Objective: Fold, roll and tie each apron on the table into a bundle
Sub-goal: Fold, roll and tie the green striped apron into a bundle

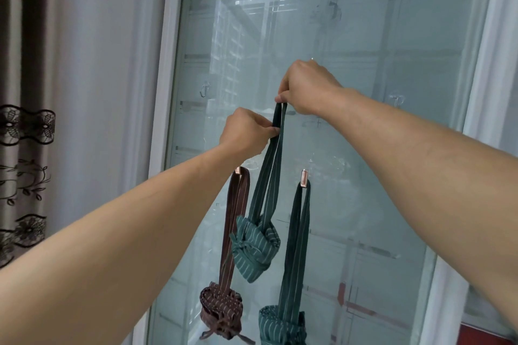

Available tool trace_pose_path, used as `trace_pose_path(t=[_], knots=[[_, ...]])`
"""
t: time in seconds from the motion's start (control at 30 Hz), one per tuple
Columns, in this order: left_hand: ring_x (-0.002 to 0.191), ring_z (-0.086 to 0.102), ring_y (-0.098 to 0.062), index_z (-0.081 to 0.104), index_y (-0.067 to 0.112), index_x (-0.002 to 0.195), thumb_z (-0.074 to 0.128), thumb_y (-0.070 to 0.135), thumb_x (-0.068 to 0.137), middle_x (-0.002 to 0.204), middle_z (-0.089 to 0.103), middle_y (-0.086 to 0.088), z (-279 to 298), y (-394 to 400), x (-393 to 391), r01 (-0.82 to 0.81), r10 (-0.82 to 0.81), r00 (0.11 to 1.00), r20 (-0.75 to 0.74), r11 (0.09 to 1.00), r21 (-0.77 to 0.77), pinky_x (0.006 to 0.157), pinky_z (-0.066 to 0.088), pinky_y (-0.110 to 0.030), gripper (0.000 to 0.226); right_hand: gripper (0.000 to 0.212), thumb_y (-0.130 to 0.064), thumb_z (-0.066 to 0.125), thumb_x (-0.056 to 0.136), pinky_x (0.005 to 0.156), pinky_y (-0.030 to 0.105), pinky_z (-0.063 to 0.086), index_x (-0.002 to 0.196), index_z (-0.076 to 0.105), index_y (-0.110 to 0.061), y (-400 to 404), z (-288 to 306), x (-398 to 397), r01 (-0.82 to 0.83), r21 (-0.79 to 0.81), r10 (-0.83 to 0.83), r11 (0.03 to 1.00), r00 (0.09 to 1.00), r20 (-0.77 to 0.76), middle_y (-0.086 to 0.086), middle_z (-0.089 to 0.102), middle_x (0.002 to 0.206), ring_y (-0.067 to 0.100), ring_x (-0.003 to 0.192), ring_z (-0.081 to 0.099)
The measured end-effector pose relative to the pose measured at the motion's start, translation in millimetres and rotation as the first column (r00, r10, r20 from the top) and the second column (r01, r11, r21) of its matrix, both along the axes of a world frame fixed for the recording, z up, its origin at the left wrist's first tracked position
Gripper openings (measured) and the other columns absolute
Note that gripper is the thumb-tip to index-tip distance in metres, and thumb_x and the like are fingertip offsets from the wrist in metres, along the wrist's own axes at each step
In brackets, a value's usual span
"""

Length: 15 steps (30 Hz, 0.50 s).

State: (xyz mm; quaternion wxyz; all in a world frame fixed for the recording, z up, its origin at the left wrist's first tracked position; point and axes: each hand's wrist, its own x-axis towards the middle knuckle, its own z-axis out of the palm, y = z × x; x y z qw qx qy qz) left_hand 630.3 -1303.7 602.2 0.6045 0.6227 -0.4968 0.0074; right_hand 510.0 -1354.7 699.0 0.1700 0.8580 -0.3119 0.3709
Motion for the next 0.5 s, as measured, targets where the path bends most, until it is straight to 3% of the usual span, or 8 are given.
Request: trace_pose_path(t=[0.17,0.23,0.33,0.5], knots=[[0.081,0.076,-0.029,0.068,0.025,0.070,0.079,0.026,0.087,0.085,0.076,-0.010,-12.9,0.2,-1.2,0.018,-0.018,1.000,0.010,1.000,0.002,0.071,0.064,-0.043,0.020,0.016,-0.024,0.065,0.097,0.077,0.034,0.049,0.110,0.070,-0.017,2.8,-6.9,6.1,0.087,-0.076,-0.093,0.993,0.993,-0.079,0.006,0.067,0.105,0.031,0.095,0.065],[0.078,0.076,-0.025,0.075,0.018,0.085,0.079,0.032,0.087,0.086,0.076,-0.009,-16.3,4.5,1.9,0.032,-0.032,0.999,-0.001,0.999,0.012,0.067,0.064,-0.036,0.015,0.015,-0.021,0.065,0.096,0.074,0.034,0.049,0.109,0.069,-0.016,3.3,-9.5,6.2,0.093,-0.086,-0.100,0.992,0.992,-0.074,0.007,0.067,0.103,0.031,0.092,0.065],[0.075,0.073,-0.014,0.074,0.008,0.108,0.079,0.037,0.086,0.092,0.073,-0.005,-23.2,11.7,6.6,0.087,-0.087,0.996,0.009,0.993,0.075,0.056,0.059,-0.022,0.036,0.015,-0.018,0.063,0.096,0.074,0.034,0.050,0.108,0.070,-0.015,2.7,-12.6,5.2,0.086,-0.091,-0.092,0.992,0.994,-0.065,0.008,0.067,0.104,0.031,0.091,0.065],[0.083,0.073,-0.011,0.075,0.007,0.112,0.078,0.035,0.088,0.098,0.073,0.001,-29.3,22.7,8.3,0.149,-0.153,0.988,0.015,0.979,0.138,0.057,0.059,-0.022,0.037,0.017,-0.025,0.061,0.097,0.076,0.035,0.048,0.109,0.070,-0.016,5.4,-17.4,3.1,0.096,-0.122,-0.103,0.988,0.994,-0.049,0.008,0.068,0.108,0.034,0.093,0.065]])
